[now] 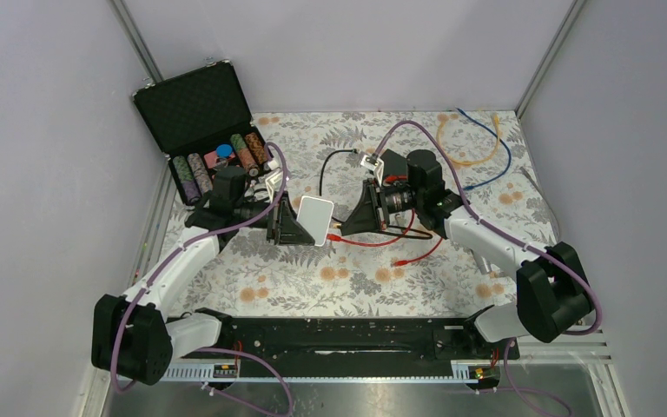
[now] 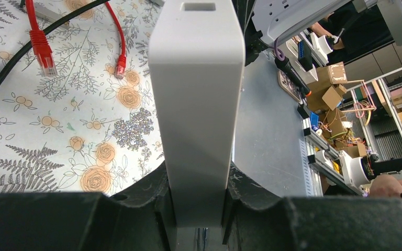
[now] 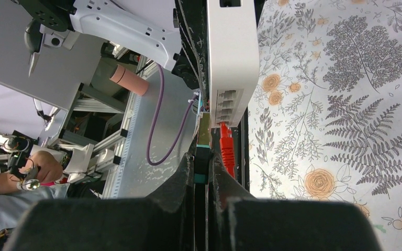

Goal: Insert the plug into the switch port
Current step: Insert the connector into the switch port.

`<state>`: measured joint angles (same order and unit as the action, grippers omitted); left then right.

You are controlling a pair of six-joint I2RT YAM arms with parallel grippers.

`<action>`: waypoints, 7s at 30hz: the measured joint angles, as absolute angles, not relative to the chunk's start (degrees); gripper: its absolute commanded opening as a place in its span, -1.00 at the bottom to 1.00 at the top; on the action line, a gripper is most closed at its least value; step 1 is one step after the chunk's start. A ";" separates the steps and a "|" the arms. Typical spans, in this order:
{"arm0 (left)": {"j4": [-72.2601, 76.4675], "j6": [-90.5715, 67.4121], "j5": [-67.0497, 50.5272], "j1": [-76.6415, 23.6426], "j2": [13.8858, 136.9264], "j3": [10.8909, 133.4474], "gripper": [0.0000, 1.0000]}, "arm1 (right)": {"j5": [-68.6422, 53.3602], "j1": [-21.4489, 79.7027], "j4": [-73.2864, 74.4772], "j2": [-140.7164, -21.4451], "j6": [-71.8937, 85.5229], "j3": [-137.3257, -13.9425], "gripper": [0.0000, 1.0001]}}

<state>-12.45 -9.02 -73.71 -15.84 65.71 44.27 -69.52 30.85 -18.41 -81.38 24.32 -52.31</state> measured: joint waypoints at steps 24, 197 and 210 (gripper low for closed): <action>-10.81 -9.32 -73.76 -15.79 64.93 44.25 -1.00 | -69.45 30.57 -21.69 -82.50 26.89 -51.68 -1.00; -38.94 13.15 -70.91 -22.59 75.85 58.13 -1.00 | -63.37 33.34 7.97 -84.16 6.76 -64.75 -1.00; -54.61 20.93 -65.17 -25.28 80.51 62.74 -1.00 | -65.01 35.16 19.46 -90.02 2.81 -67.59 -1.00</action>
<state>-54.61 20.93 -65.17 -25.28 80.51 62.74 -65.01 35.16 19.46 -90.02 2.81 -67.59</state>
